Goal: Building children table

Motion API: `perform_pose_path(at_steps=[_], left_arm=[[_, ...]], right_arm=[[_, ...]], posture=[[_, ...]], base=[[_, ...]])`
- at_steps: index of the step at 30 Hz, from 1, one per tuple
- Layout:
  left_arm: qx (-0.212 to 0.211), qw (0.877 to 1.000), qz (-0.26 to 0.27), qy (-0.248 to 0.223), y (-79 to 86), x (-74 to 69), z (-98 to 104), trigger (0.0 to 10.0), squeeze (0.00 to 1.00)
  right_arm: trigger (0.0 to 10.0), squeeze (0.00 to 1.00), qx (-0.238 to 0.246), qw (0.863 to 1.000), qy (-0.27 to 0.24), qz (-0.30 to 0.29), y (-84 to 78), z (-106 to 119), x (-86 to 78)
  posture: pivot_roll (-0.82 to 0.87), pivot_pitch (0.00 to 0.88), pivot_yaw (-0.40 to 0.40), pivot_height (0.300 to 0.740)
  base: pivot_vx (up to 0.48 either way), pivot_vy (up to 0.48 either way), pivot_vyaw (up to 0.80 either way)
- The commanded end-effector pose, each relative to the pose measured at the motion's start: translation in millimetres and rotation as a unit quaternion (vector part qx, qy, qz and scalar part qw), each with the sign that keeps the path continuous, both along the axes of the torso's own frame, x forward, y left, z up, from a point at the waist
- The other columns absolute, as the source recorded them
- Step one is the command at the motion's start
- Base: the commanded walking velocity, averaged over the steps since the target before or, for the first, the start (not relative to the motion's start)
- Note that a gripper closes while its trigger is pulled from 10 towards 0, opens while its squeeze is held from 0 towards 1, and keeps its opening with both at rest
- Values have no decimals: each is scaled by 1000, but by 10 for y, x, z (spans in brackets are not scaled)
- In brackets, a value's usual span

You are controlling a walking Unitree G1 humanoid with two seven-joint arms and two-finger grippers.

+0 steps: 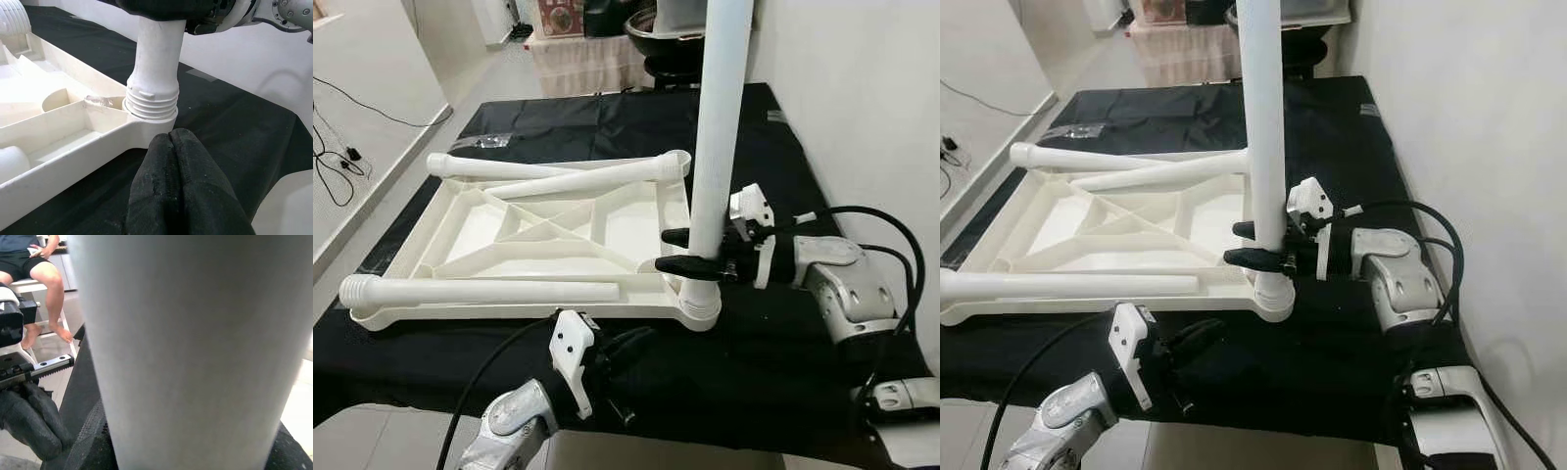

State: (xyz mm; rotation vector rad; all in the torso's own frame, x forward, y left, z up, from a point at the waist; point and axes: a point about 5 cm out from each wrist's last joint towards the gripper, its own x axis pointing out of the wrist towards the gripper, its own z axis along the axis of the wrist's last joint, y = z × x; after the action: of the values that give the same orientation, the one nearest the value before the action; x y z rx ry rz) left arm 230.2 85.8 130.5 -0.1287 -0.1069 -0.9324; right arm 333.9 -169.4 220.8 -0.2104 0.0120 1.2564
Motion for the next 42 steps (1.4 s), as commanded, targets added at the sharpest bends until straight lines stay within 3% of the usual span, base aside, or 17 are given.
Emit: perform_pose_path(at_steps=[1,5,6,7,8,9,11,14,19,21,23,24,28,29,30,34,42], left_arm=[[3,1000,-1,3,-3,-22,-3,10000,0],[2,1000,-1,4,-1,-23,-3,10000,0],[2,1000,-2,4,7,-29,0,10000,0],[3,1000,-2,4,21,-39,2,10000,0],[3,1000,-2,4,21,-39,2,10000,0],[3,1000,-1,4,34,-47,4,10000,0],[4,1000,0,3,59,-40,15,10000,0],[9,1000,1,3,76,-29,5,10000,0],[13,1000,-9,6,66,-11,-14,10000,0],[15,1000,-5,5,69,-6,-20,10000,0],[16,1000,0,3,75,-2,-23,10000,0],[16,1000,5,2,77,0,-28,10000,0],[17,1000,9,2,74,5,-39,10000,0],[18,1000,8,3,68,8,-45,10000,0],[18,1000,7,2,63,8,-48,10000,0],[20,1000,8,0,52,10,-59,10000,0],[22,1000,13,-3,45,15,-70,10000,0]], right_arm=[[0,0,-9,1000,23,13,9,-121,-39],[0,0,-3,999,25,-29,-43,-193,-88],[0,0,1,997,20,-71,-53,-252,-116],[0,0,3,983,19,-181,-3,-418,-143],[0,0,3,983,19,-181,-3,-418,-143],[0,0,4,940,26,-340,26,-614,-183],[0,0,-11,880,82,-467,131,-964,-527],[0,0,-21,886,94,-453,307,-1048,-693],[0,0,-32,878,64,-474,196,-987,-513],[10000,0,-39,872,62,-485,183,-968,-473],[10000,0,-30,878,63,-473,191,-930,-445],[10000,1000,-4,899,70,-433,235,-877,-413],[10000,1000,54,927,60,-367,330,-666,-393],[10000,1000,91,948,52,-301,324,-503,-377],[10000,0,86,960,44,-262,305,-482,-369],[10000,0,45,979,31,-194,213,-522,-316],[10000,0,7,992,26,-123,49,-413,-136]], posture=[[33,153,70,740],[30,153,71,740],[25,159,62,740],[32,162,56,740],[32,162,56,740],[31,162,54,740],[30,177,77,740],[20,163,87,740],[16,143,85,740],[21,131,83,740],[26,123,79,740],[29,117,79,740],[24,109,79,740],[21,101,77,740],[27,97,75,740],[45,88,72,740],[56,88,65,740]], base=[[0,0,0],[0,0,0],[0,0,0],[0,0,0],[0,0,0],[0,0,0],[0,0,0],[0,0,0],[0,0,0],[0,0,0],[0,0,0],[0,0,0],[0,0,0],[0,0,0],[0,0,0],[0,0,0],[0,0,0]])
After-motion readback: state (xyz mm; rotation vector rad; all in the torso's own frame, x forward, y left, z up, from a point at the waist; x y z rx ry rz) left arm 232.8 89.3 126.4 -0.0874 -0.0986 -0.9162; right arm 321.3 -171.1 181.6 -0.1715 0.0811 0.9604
